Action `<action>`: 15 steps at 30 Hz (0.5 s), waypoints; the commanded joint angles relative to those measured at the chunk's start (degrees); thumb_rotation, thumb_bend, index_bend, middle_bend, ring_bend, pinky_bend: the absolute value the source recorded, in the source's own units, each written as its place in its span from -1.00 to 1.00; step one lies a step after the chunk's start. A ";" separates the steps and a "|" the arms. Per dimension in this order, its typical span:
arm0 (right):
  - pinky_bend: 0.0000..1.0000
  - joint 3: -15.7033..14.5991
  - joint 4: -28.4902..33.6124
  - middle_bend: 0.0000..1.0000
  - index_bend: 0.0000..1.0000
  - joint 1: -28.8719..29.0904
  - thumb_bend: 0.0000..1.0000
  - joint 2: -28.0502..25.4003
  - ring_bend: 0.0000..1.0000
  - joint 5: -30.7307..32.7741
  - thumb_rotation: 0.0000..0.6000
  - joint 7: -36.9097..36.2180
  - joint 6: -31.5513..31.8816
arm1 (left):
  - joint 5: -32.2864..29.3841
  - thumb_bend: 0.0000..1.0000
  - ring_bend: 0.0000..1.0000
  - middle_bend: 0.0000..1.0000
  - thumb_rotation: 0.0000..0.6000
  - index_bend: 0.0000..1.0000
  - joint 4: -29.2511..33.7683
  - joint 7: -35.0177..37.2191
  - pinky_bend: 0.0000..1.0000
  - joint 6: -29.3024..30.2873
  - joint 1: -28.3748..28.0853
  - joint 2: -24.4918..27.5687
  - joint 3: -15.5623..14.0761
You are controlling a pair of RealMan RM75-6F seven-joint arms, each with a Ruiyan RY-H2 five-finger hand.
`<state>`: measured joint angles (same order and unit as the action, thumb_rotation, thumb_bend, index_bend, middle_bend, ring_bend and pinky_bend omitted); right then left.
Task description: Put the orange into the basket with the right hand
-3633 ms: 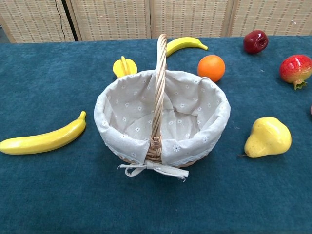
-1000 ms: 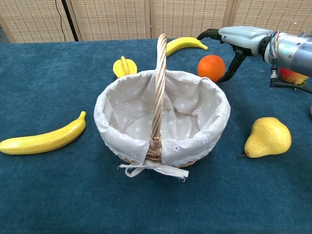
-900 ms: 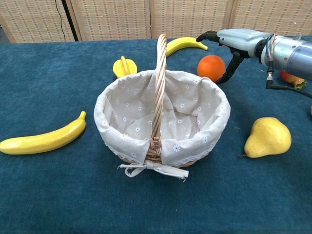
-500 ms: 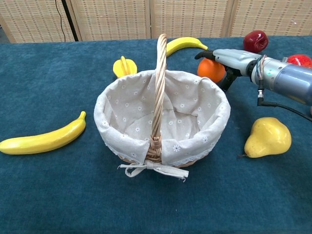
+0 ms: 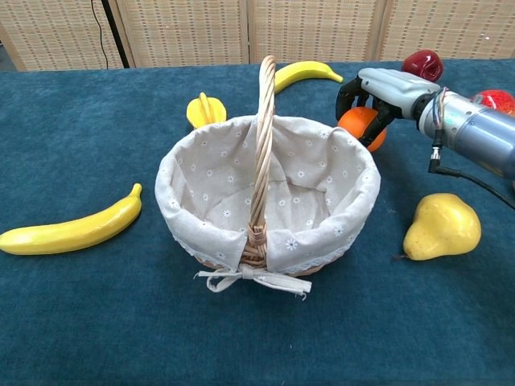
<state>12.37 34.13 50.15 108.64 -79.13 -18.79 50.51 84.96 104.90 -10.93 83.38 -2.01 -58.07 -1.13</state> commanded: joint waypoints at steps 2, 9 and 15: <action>0.32 -0.22 1.26 0.06 0.38 -0.38 -0.78 -1.27 0.16 -0.28 1.00 0.29 0.73 | 0.14 -1.00 -1.00 -1.00 1.00 -1.00 0.07 0.10 -1.00 0.02 0.01 0.04 -0.07; 0.32 0.59 13.40 0.06 0.39 -1.38 -0.78 -10.26 0.16 -1.72 1.00 5.48 6.35 | 0.34 -1.00 -1.00 -1.00 1.00 -1.00 0.02 0.10 -1.00 -0.62 -0.21 -0.10 -0.38; 0.32 2.47 29.19 0.06 0.39 -3.51 -0.78 -19.27 0.16 1.09 1.00 11.33 7.11 | 0.54 -1.00 -1.00 -1.00 1.00 -1.00 0.18 0.01 -1.00 -0.89 -0.32 -0.25 -0.57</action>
<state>13.54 54.75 48.19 95.22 -79.65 -11.63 56.48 85.51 105.08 -10.92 82.49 -2.33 -58.31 -1.69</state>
